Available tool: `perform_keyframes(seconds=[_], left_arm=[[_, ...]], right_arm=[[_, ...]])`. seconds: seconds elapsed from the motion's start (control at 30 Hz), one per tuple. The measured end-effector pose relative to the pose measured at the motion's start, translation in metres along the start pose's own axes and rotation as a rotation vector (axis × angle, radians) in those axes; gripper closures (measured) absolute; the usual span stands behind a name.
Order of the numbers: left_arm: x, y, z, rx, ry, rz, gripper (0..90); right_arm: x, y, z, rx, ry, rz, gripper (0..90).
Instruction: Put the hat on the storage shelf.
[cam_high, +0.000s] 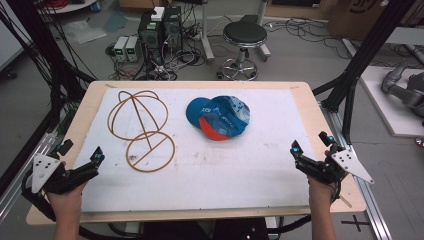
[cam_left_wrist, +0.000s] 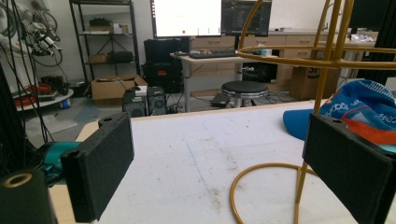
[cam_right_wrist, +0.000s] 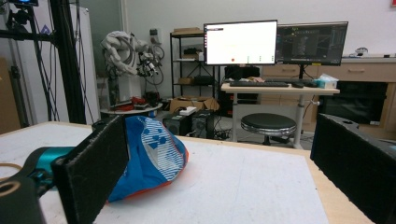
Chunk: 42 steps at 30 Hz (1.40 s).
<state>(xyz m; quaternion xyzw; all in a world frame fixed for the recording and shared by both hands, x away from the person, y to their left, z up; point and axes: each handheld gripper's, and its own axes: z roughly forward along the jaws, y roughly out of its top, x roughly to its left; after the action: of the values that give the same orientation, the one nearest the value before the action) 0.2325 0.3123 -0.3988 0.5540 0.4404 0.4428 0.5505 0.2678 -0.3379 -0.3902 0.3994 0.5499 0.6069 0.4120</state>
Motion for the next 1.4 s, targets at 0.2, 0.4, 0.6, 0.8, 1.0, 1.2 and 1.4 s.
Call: perform_keyframes(seconds=[0.2, 0.4, 0.6, 0.8, 1.0, 1.2, 1.4], left_arm=[[0.0, 0.0, 0.0, -0.001, 0.0, -0.001, 9.4], [0.001, 0.0, 0.001, -0.005, 0.0, -0.01, 9.4], [-0.001, 0.0, 0.003, 0.003, -0.01, -0.007, 9.4], [-0.001, -0.001, 0.003, 0.004, -0.012, -0.015, 9.4], [-0.001, -0.001, 0.003, 0.004, -0.013, -0.016, 9.4], [-0.001, -0.003, 0.005, 0.011, -0.01, -0.02, 9.4], [-0.001, -0.003, 0.005, 0.014, -0.01, -0.019, 9.4]], right_arm=[[0.0, 0.001, 0.0, -0.001, 0.007, -0.004, 4.4], [0.0, 0.001, 0.0, -0.003, 0.025, -0.007, 4.4], [0.0, 0.003, 0.002, -0.006, 0.069, 0.005, 4.4], [0.004, 0.01, 0.008, 0.004, 0.118, -0.005, 4.4], [0.008, 0.018, 0.02, 0.014, 0.167, -0.001, 4.4], [0.018, 0.03, 0.045, 0.046, 0.206, -0.041, 4.4], [0.025, 0.041, 0.07, 0.073, 0.228, -0.054, 4.4]])
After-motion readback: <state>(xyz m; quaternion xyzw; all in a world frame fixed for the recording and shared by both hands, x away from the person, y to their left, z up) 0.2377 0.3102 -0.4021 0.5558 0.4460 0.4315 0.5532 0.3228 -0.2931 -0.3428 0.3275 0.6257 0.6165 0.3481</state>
